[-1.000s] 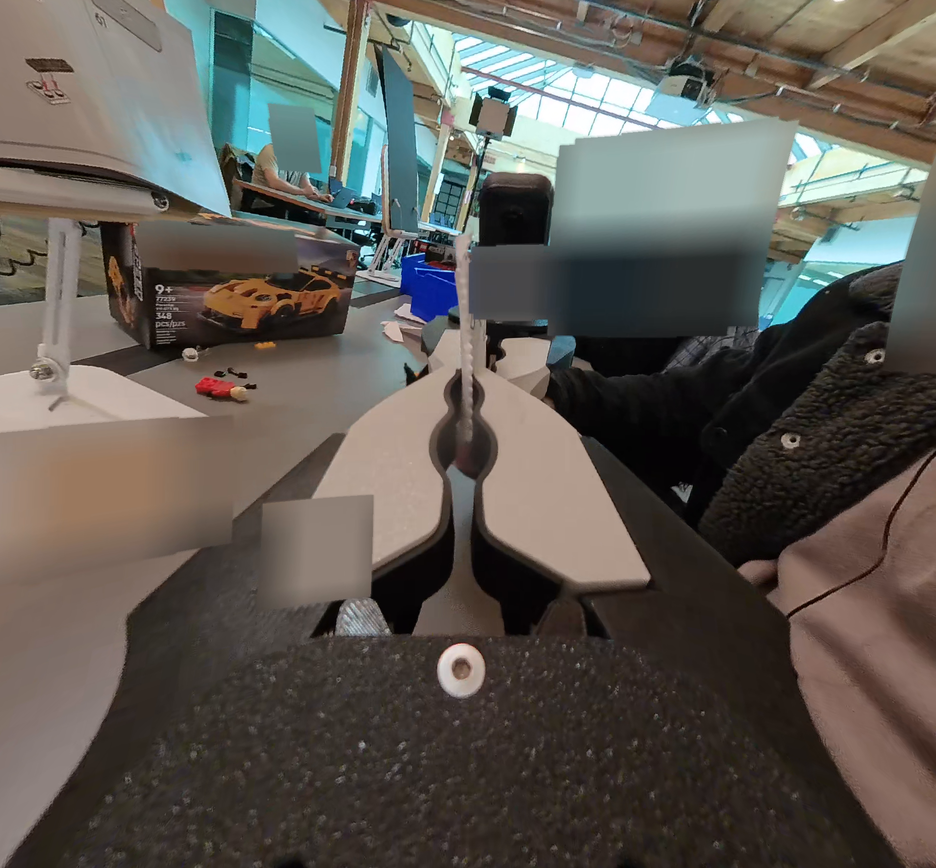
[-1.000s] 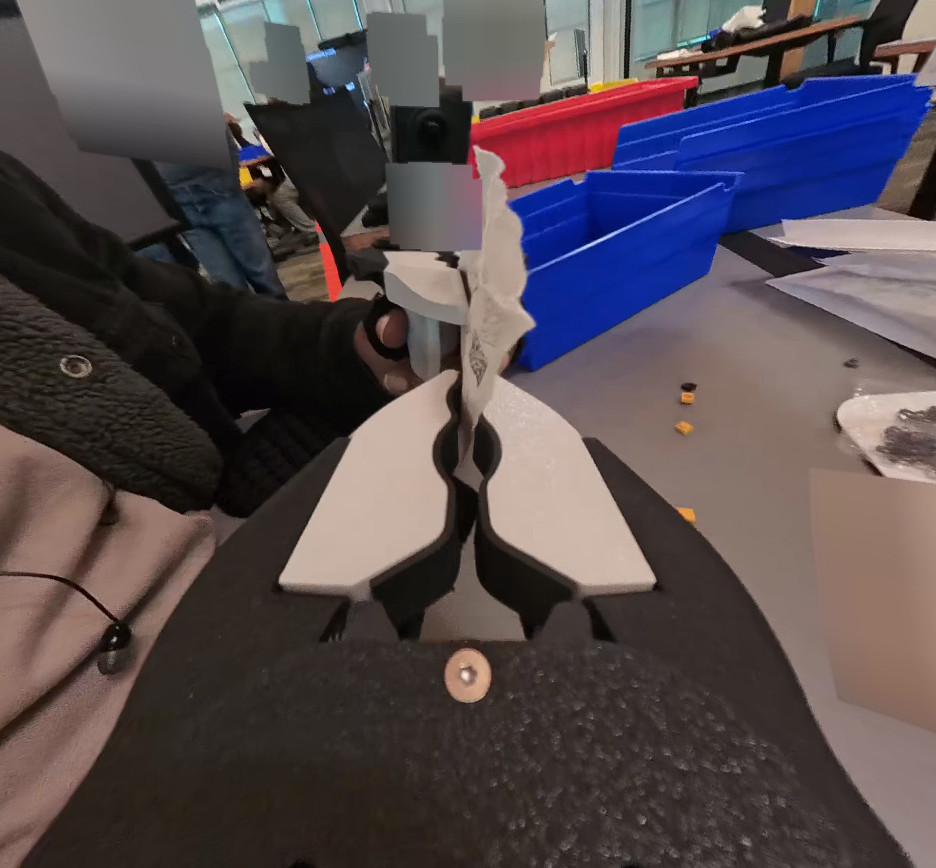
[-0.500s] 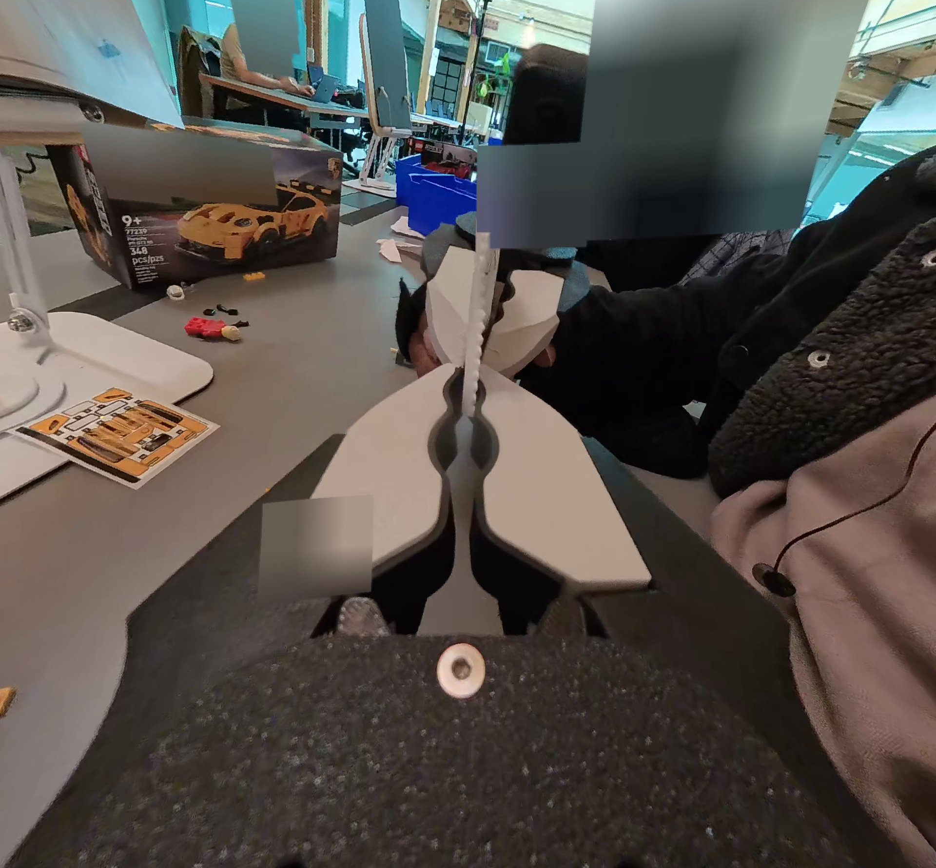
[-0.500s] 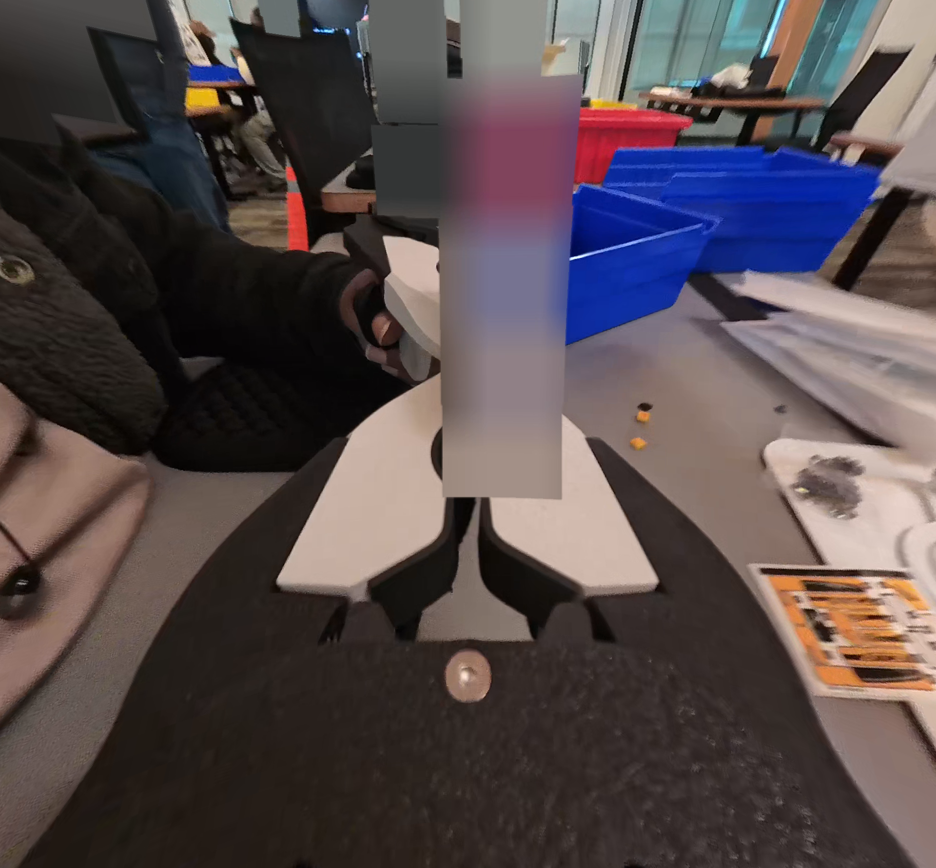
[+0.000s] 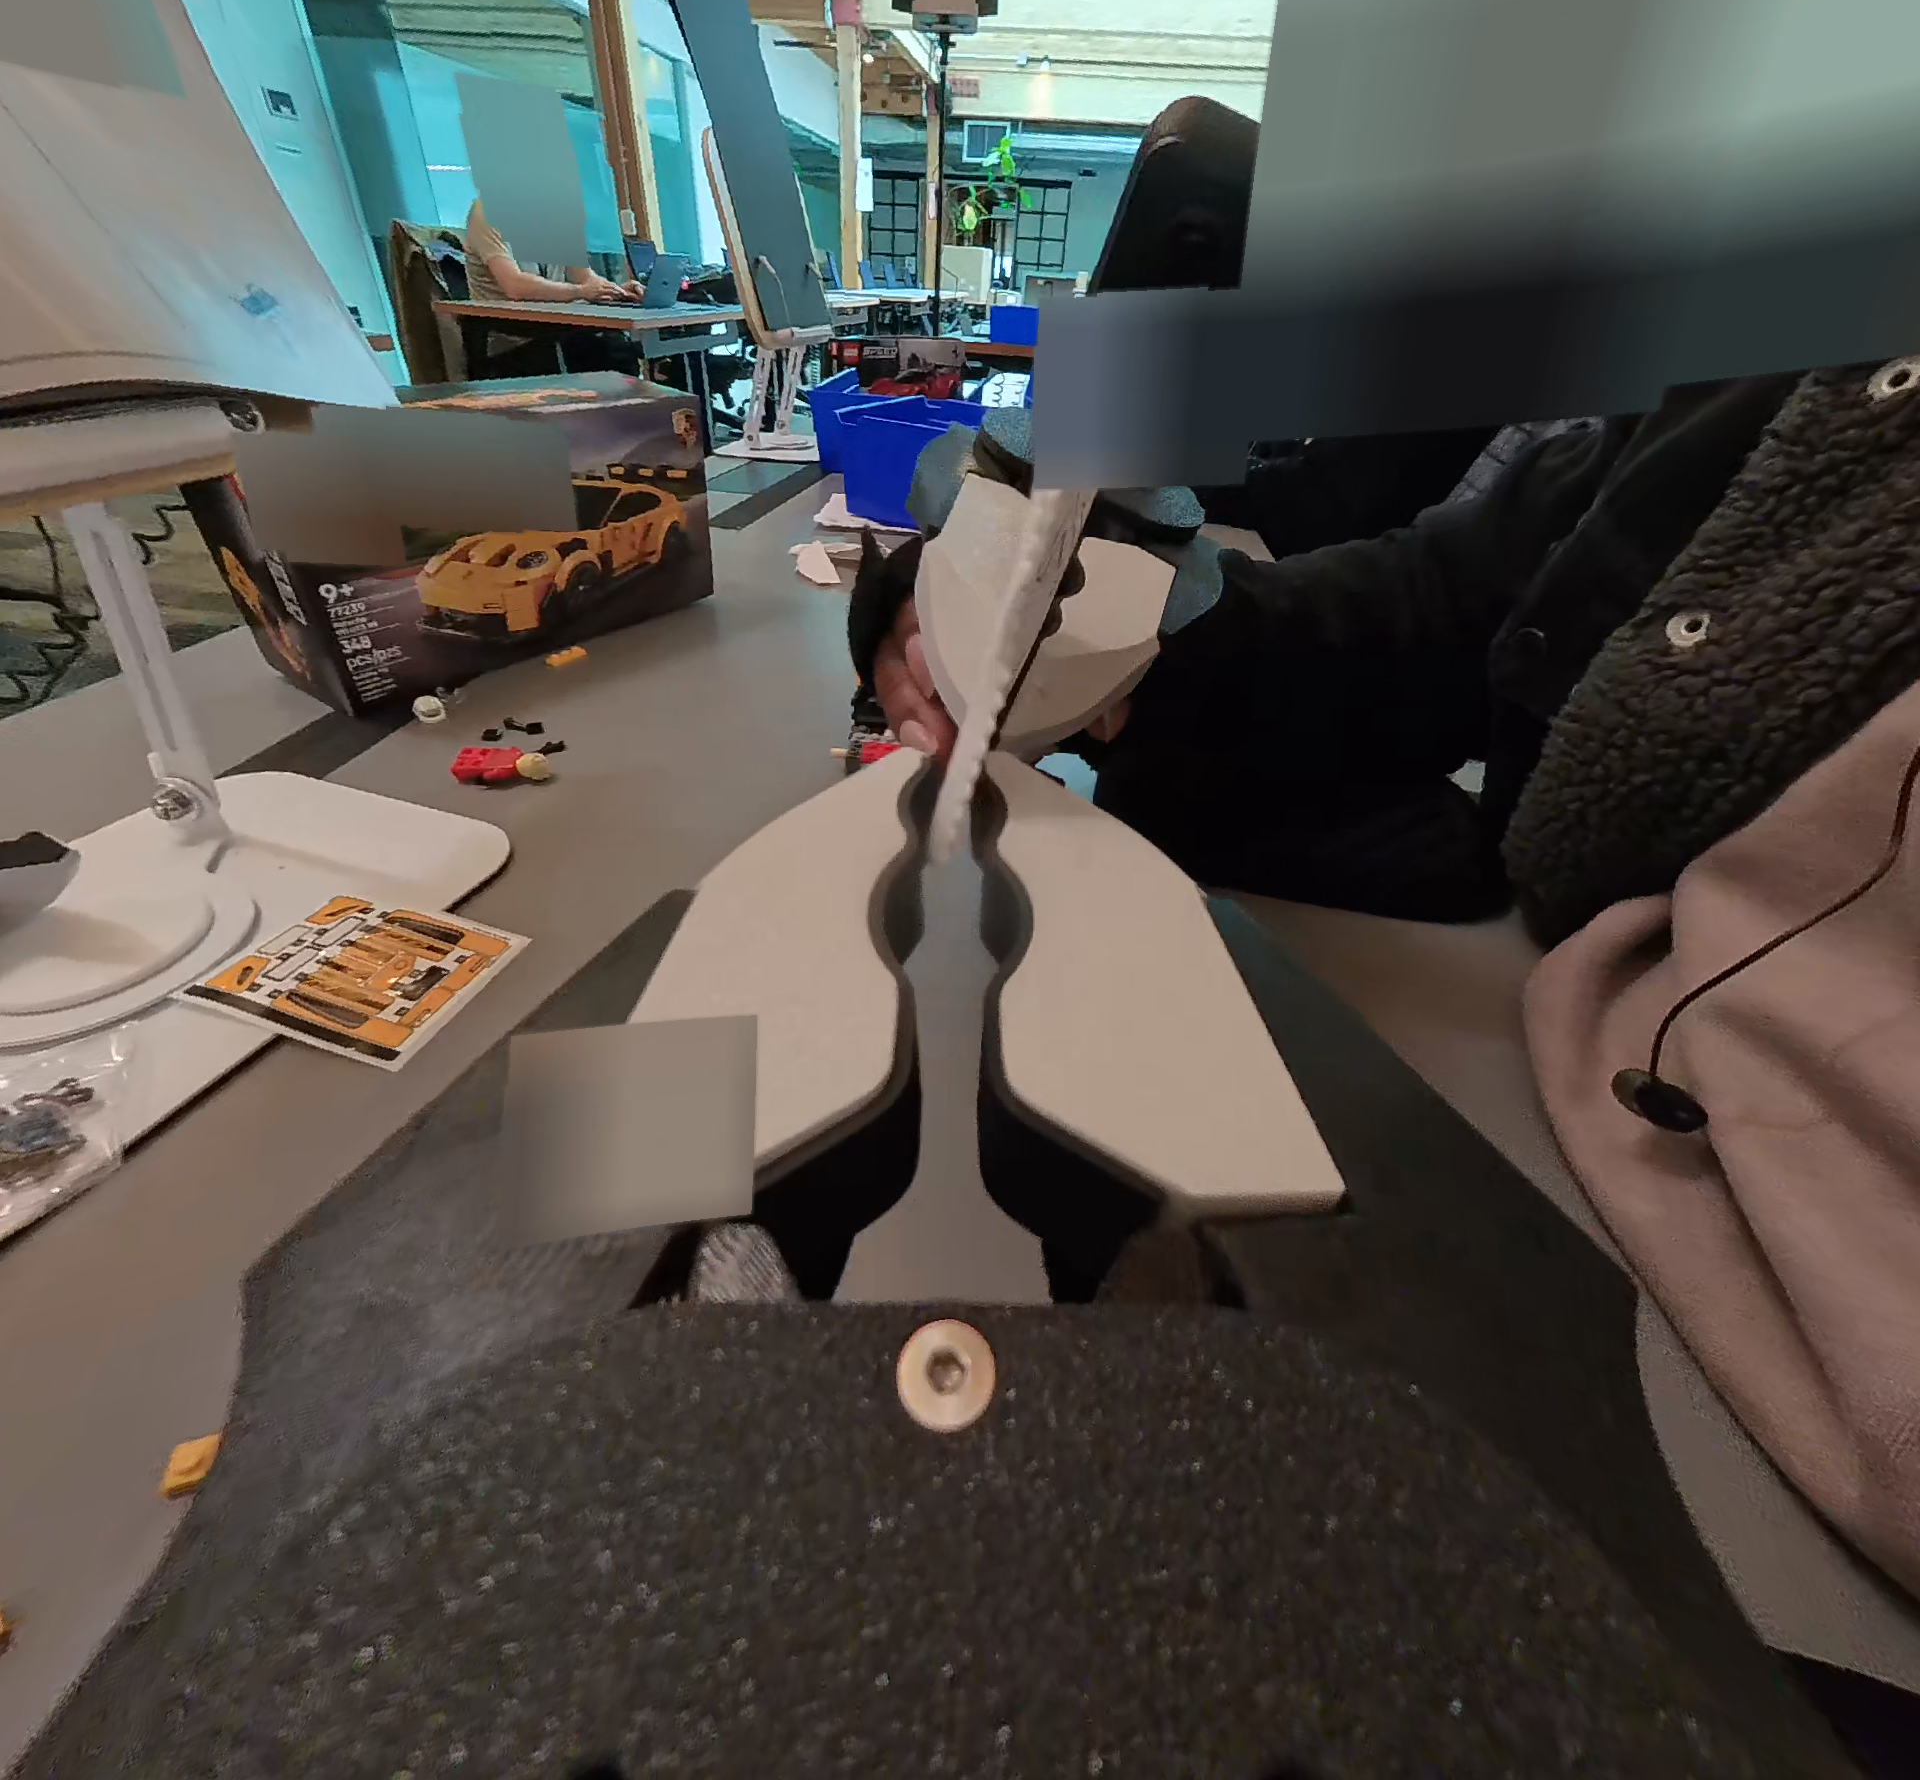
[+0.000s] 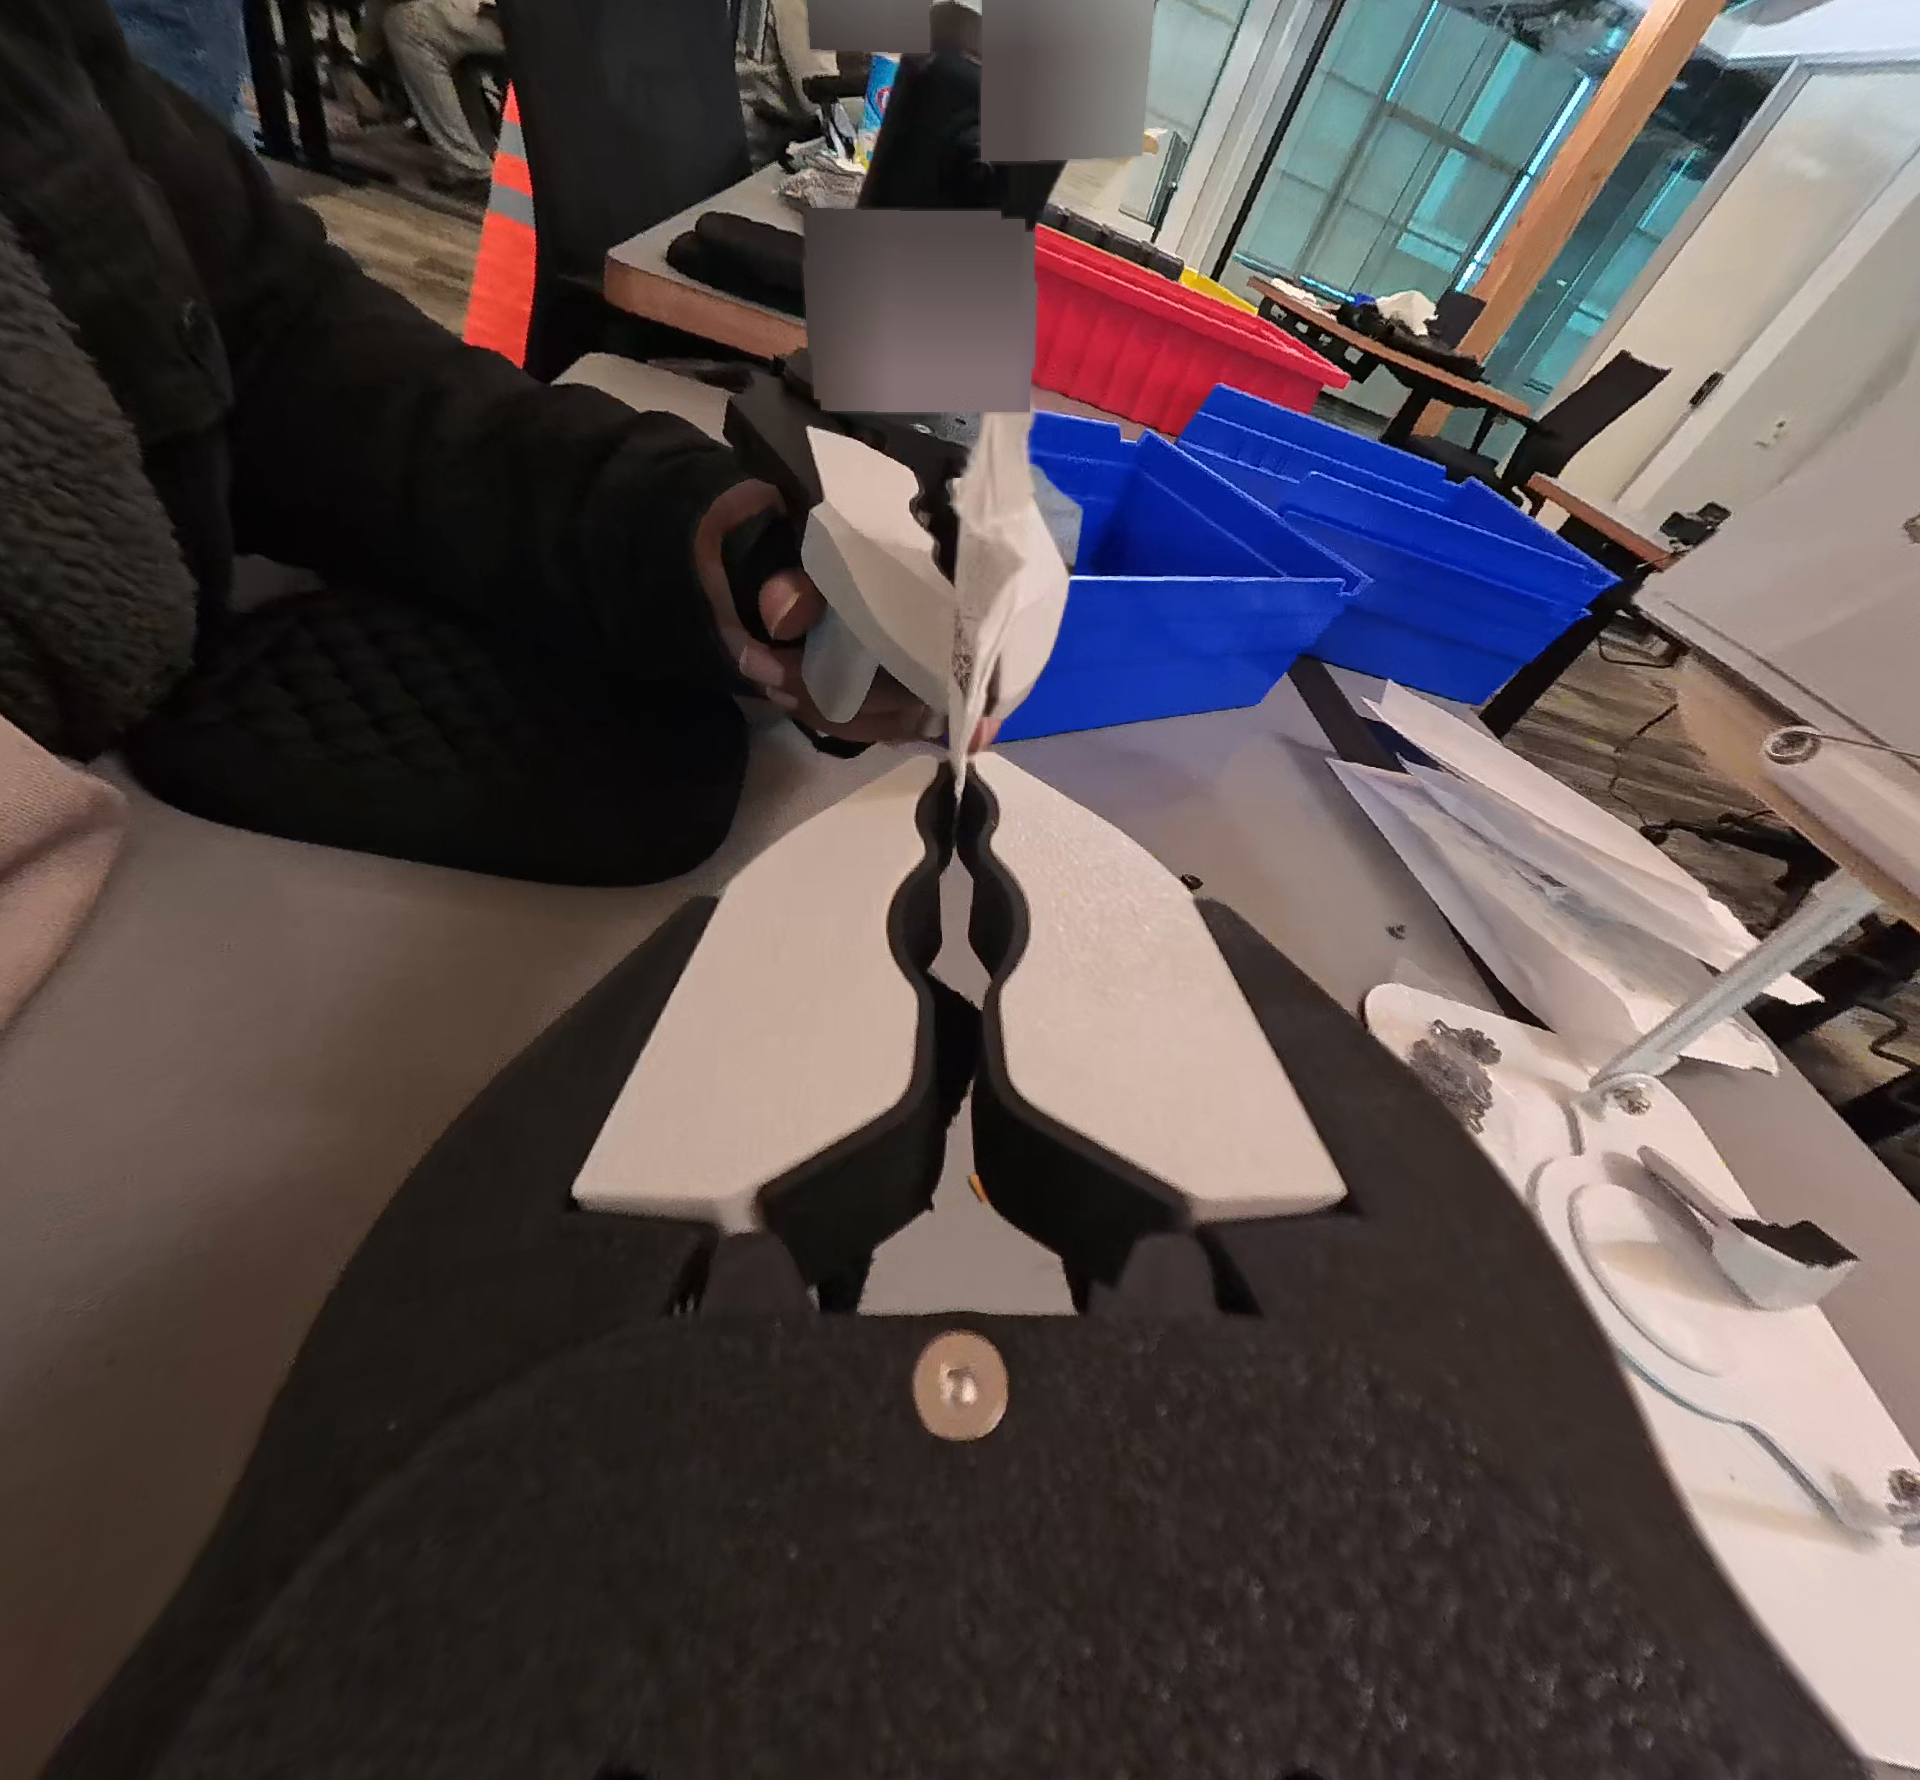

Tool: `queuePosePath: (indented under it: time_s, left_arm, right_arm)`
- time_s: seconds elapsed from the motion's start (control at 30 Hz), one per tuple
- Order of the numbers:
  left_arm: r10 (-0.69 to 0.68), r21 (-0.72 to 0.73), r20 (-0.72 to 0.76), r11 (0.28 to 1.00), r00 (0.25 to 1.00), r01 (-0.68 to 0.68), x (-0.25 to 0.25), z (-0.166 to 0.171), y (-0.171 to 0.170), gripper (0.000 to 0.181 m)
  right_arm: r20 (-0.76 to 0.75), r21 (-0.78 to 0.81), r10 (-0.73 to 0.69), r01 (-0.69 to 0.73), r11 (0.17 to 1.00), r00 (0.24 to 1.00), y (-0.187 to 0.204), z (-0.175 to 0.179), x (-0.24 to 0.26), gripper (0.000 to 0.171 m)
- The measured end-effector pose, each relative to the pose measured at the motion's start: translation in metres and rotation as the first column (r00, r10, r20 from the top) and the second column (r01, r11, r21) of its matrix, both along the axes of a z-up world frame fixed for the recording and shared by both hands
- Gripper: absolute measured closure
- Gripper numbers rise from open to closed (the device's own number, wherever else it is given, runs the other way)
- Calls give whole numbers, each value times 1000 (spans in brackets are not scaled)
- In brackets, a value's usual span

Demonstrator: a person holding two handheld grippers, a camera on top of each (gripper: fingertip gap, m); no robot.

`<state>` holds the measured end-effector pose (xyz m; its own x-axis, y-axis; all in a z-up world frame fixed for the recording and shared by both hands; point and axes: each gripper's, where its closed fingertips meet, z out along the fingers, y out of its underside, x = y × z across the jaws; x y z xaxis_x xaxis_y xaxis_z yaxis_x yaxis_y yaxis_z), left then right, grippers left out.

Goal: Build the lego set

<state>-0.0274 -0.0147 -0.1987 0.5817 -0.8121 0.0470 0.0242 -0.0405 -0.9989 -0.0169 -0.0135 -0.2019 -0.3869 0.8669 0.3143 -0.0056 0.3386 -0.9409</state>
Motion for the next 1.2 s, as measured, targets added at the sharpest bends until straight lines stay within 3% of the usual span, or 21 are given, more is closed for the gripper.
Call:
queuePosePath:
  time_s: [0.07, 0.13, 0.3, 0.37, 0.43, 0.6, 0.7, 0.77, 0.97, 1.03, 1.07, 1.1, 1.2]
  left_arm:
    - [-2, 24, 4, 1000, 1000, 2, 0, 4, -2, 167]
    - [1, 34, -27, 999, 1000, 0, 2, 3, -3, 181]
    - [22, 49, -44, 999, 999, -20, 0, 3, -3, 180]
    - [24, 48, -54, 999, 998, -21, -1, 1, -2, 180]
    - [18, 56, -45, 998, 999, -16, 0, 1, -3, 180]
    - [-20, 32, -51, 999, 998, 22, 2, -1, -6, 181]
    - [-6, 52, -16, 999, 1000, 7, 0, 9, -7, 162]
    - [-6, 64, -40, 998, 999, 8, 2, 9, -9, 181]
    - [38, 33, -40, 999, 998, -37, 0, 3, -2, 180]
    - [36, 23, -55, 999, 998, -35, 1, -1, -1, 180]
    - [29, 24, -51, 999, 998, -28, 3, -1, -2, 180]
    - [23, 26, -47, 999, 999, -22, 4, -1, -3, 180]
    - [4, 28, -36, 1000, 999, -3, 4, 0, -5, 181]
  right_arm:
    - [14, 14, 1, -1, 1000, 1000, 0, -3, 0, 171]
    - [26, 18, 0, 0, 1000, 1000, 0, -6, -1, 171]
    - [13, 3, -18, 18, 1000, 1000, 2, -3, -2, 171]
    - [-29, -18, -23, 23, 1000, 999, 1, 5, -2, 161]
    - [-30, -26, -8, 8, 1000, 1000, 0, 8, 0, 171]
    - [-5, -57, 26, -26, 998, 1000, -2, 5, 2, 171]
    - [21, -46, 21, -20, 999, 1000, -1, -1, 1, 171]
    - [42, -43, 29, -27, 999, 999, -3, -6, 0, 171]
    - [61, -47, -6, 8, 999, 998, 4, -9, -3, 170]
    - [23, -90, -9, 11, 996, 1000, 5, 0, -2, 156]
    - [13, -107, -5, 7, 994, 1000, 5, 4, -1, 157]
    - [11, -101, 4, -3, 995, 1000, 4, 6, 0, 171]
    - [17, -94, 19, -17, 995, 1000, 1, 7, 2, 171]
